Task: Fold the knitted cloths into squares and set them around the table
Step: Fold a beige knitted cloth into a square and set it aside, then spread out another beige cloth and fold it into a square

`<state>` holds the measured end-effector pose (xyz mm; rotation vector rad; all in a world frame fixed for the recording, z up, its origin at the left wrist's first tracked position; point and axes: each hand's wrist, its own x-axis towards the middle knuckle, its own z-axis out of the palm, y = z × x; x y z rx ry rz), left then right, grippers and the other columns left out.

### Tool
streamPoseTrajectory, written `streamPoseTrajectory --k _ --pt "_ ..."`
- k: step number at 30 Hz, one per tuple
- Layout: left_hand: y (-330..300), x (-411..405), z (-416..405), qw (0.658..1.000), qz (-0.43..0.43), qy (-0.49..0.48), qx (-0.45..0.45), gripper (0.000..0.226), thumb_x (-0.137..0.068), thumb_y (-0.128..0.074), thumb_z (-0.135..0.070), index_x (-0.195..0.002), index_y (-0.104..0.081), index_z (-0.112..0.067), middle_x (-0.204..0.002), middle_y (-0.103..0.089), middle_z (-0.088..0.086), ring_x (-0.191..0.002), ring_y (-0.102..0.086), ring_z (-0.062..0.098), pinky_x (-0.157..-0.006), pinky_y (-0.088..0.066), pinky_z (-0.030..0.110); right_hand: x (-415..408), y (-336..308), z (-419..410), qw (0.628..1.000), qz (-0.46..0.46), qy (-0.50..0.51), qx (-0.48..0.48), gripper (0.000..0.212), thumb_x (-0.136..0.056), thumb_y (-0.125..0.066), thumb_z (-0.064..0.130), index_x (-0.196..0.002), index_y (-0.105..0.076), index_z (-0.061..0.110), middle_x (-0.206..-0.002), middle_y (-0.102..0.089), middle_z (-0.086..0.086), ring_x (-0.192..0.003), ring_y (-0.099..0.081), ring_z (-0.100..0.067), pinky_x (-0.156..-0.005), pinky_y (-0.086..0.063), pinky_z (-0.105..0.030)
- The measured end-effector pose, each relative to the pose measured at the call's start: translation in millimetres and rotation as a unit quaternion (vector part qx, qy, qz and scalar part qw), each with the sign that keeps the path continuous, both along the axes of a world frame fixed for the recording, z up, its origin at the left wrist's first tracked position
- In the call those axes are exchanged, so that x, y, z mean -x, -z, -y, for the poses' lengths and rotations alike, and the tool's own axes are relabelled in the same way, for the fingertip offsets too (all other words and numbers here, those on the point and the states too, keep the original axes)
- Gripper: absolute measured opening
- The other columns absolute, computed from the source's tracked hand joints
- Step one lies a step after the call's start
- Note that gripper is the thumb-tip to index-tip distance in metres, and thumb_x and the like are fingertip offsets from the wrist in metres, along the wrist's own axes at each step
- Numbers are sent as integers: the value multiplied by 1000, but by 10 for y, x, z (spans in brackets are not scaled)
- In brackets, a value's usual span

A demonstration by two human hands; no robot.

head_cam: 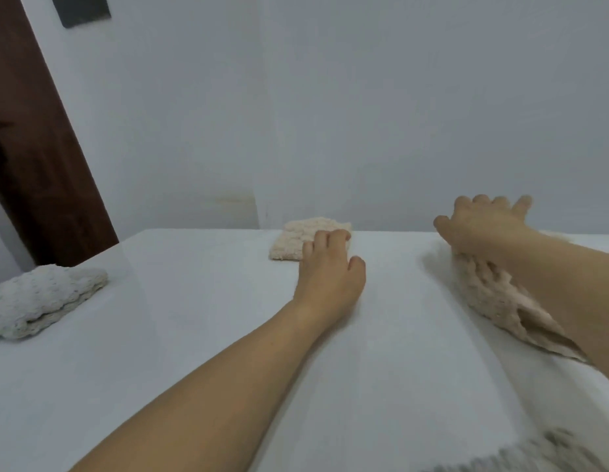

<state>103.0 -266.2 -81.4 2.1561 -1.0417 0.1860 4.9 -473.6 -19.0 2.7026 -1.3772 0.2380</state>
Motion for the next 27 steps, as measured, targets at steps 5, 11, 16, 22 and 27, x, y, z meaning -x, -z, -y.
streamPoseTrajectory --k 5,11,16,22,27 --pt "-38 530 204 983 -157 43 -88 40 -95 -44 -25 -134 -50 -25 -128 -54 -5 -125 -39 19 -109 -30 37 365 82 64 969 61 8 -238 45 -95 -29 38 -112 -58 8 -113 -60 -20 -102 -56 -34 -86 -43 -35" --pt "9 735 234 993 -24 34 -114 43 -96 -41 -49 -130 -52 -25 -124 -53 -6 -119 -38 18 -106 -28 39 319 211 152 949 66 -53 -303 21 -91 -43 19 -89 -61 9 -106 -61 -13 -80 -57 -27 -75 -47 -32" --pt "11 701 244 992 -25 38 -121 65 -77 -38 -87 -100 -55 -29 -103 -50 -17 -106 -41 11 -100 -35 38 239 164 65 911 107 -37 -396 19 -91 -46 3 -80 -61 -3 -53 -60 -15 -49 -52 -26 -50 -44 -30" --pt "8 751 265 992 -32 33 -115 59 -70 -51 -85 -89 -49 -30 -96 -49 -16 -102 -41 13 -94 -37 36 107 44 43 770 335 -3 -543 35 -86 -41 11 -116 -54 0 -77 -55 -14 -41 -40 -21 -49 -44 -27" --pt "54 703 262 989 70 19 -128 22 -88 -47 -43 -83 -43 -22 -89 -50 -3 -91 -43 25 -84 -38 41 144 153 -82 756 327 -19 -567 37 -78 -22 -9 -94 -54 -1 -84 -57 -17 -61 -54 -28 -57 -53 -36"
